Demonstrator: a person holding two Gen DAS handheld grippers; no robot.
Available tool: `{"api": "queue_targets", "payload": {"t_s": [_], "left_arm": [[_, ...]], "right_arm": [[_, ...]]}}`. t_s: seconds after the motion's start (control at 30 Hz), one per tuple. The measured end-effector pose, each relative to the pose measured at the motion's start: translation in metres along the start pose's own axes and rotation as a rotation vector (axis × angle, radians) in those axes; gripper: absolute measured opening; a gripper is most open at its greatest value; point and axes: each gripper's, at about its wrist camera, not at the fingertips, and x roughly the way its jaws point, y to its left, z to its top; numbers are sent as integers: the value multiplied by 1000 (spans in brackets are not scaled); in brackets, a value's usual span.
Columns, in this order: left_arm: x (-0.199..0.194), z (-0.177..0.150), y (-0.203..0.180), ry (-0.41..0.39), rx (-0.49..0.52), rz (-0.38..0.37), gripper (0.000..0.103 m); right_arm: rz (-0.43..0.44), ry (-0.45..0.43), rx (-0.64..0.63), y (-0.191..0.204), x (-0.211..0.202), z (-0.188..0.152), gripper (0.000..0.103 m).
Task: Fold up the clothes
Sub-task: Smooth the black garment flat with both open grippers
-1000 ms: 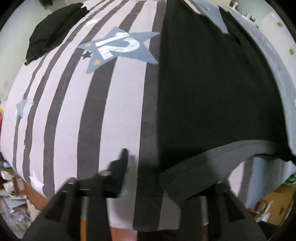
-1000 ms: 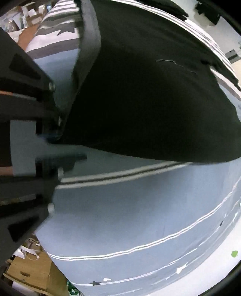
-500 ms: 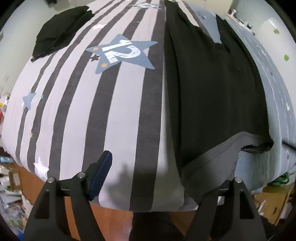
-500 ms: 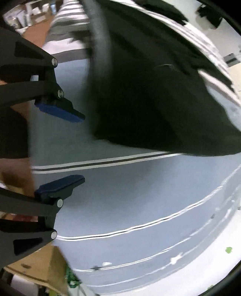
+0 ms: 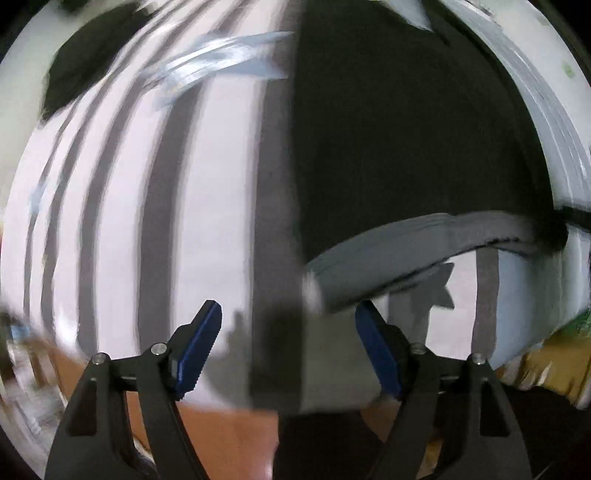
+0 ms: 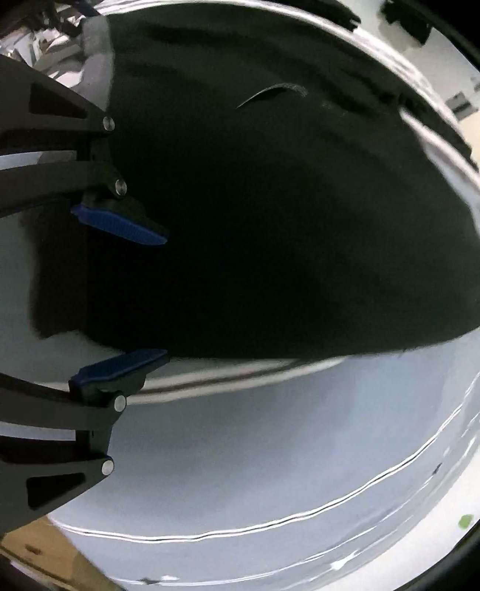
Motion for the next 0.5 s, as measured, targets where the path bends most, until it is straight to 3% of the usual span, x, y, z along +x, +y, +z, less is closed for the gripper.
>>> {"api": "queue_targets", "payload": {"t_s": [0.1, 0.23, 0.4, 0.5], "left_arm": [[-26, 8, 17, -47, -13, 23, 73], [-35, 66, 22, -172, -26, 32, 73], [-12, 147, 12, -288, -77, -30, 73], [13, 199, -3, -334, -58, -25, 73]], "right_arm": [[-6, 46, 17, -12, -3, -9, 53], [-4, -2, 22, -21, -24, 2, 53], [17, -154, 34, -17, -45, 59, 55], [31, -231, 47, -14, -45, 105, 55]]}}
